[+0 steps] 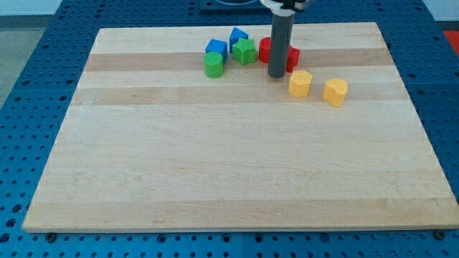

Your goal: Place the arm towards the yellow heart

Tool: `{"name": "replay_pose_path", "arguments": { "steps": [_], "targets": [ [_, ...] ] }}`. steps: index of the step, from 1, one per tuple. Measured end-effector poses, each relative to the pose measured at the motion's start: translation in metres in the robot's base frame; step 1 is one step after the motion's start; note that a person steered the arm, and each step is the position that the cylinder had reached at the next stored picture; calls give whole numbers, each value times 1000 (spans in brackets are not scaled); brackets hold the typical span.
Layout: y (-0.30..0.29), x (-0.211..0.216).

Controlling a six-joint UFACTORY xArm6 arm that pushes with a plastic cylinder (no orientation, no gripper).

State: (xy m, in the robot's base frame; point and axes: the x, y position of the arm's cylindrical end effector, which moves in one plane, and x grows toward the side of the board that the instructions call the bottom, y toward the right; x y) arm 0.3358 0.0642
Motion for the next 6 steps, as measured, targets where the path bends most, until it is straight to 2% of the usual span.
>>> {"name": "replay_pose_path", "arguments": {
  "steps": [2,3,4,5,6],
  "targets": [
    [-25,8],
    [-27,67],
    [13,93],
    [97,88],
    [117,84]
  ]
}}
